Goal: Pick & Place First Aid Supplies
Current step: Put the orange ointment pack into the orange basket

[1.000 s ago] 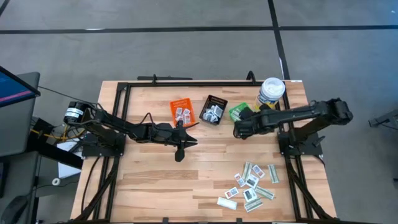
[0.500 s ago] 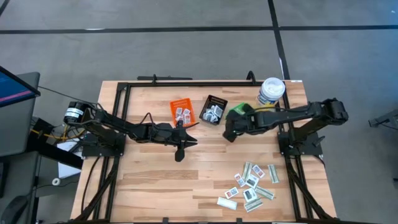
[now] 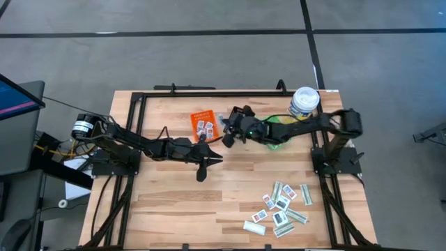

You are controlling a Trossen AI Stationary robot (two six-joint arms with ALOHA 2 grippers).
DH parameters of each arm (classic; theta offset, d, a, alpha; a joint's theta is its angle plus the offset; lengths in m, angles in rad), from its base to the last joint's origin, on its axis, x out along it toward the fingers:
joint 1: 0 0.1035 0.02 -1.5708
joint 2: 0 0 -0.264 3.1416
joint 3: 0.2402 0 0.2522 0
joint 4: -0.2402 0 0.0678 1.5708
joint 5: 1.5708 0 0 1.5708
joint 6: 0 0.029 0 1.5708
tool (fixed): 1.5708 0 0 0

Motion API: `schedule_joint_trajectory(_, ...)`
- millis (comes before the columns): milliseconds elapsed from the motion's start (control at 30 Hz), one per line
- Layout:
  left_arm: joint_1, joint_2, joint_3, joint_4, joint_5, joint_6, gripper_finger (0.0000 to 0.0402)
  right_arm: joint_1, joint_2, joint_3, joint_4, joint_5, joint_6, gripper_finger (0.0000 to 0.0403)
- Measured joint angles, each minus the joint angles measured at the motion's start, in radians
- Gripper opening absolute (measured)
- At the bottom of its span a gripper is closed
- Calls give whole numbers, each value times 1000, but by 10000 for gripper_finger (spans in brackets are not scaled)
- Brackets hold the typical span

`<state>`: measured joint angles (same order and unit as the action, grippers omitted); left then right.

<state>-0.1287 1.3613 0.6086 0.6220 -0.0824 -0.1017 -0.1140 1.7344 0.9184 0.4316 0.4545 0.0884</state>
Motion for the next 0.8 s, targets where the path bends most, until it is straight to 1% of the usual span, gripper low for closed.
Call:
schedule_joint_trajectory(100,0,0,0,0,0,0,67,-24,85,4,138,-80,-28,4)
schedule_joint_trajectory(200,0,0,0,0,0,0,67,-42,143,54,150,-169,-44,14)
schedule_joint_trajectory(267,0,0,0,0,0,0,67,-51,174,95,135,-193,-46,26)
schedule_joint_trajectory(367,0,0,0,0,0,0,67,-56,210,146,76,-196,-47,44)
schedule_joint_trajectory(467,0,-1,0,0,0,0,67,-61,221,186,35,-195,-47,53)
schedule_joint_trajectory(800,0,-1,0,-1,0,0,67,-54,210,199,-81,-193,-46,56)
